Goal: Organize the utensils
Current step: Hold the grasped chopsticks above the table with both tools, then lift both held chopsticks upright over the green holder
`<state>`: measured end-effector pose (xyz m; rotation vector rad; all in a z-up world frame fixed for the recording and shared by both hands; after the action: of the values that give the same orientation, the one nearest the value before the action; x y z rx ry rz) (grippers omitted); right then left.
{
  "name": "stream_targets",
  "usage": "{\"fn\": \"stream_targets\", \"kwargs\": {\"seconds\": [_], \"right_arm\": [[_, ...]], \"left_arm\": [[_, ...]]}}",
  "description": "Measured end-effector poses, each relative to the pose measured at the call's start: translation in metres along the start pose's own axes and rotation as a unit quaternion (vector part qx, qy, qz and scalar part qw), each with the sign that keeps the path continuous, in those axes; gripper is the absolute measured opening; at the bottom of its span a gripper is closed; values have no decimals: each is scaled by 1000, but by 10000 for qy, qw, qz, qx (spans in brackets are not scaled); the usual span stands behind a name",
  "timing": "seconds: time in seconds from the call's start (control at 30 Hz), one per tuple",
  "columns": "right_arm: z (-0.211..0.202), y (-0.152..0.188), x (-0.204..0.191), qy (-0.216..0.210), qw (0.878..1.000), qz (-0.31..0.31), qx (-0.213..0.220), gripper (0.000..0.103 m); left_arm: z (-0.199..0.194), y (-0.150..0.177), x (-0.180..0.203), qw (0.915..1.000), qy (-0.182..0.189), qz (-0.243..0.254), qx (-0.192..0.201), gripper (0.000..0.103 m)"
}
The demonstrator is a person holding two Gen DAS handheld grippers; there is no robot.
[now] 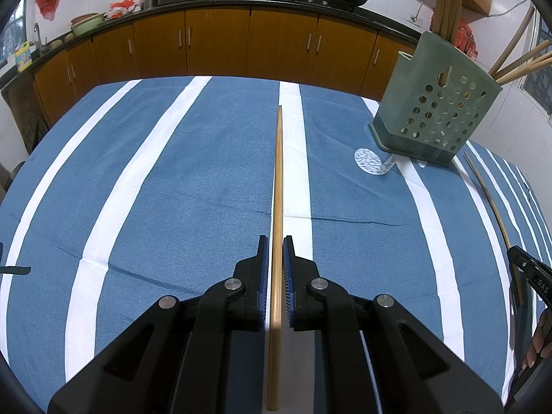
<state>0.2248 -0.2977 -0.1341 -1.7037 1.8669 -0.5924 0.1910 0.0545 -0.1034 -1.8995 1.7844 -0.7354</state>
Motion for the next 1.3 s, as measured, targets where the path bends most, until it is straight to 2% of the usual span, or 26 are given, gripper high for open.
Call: {"fn": "stream_targets", "kwargs": {"seconds": [0.4,0.43,0.47,0.53,0.63,0.7,0.8,1.0,1.13,1.3], "right_arm": [[0,0,0,-6,10000,5,0,10],[0,0,0,-15,10000,13,1,10],[0,0,1,-37,10000,30,1,10],[0,0,1,-52,10000,52,5,10],[-2,2,-1,21,10000,21,7,10],[-4,5,-1,5,10000,28,5,10],[-6,9,0,-41,10000,56,-2,10],[-7,9,2,-94,9999,125,2,9],[-14,8,5,-103,9998,162,55,8],[-48,-9,9,-138,9979,233,594,8]], "left_arm": [[0,0,0,10000,-18,13,-1,10],[0,0,1,10000,-36,45,-2,12],[0,0,4,10000,-14,88,0,20],[0,1,12,9995,2,307,-9,28],[-1,5,21,9982,-195,563,-38,29],[-4,9,21,9981,-130,604,-41,29],[-8,13,17,9987,-40,500,-38,28],[-10,12,4,9998,-8,195,-27,7],[-10,12,3,9995,5,312,-49,7],[-35,0,1,9991,197,239,274,7]]}}
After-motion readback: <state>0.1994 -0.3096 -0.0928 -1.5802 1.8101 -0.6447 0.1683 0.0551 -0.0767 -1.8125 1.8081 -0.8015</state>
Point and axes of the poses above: each gripper's, at about its wrist camera, not at the fingertips, and z roughly the way its jaws point, x to its right, y to its underside, the point moved 1 cm from there along z, roughly the way its jaws point, and after that the axes turned 1 degree about z, right-handed, at the moved point
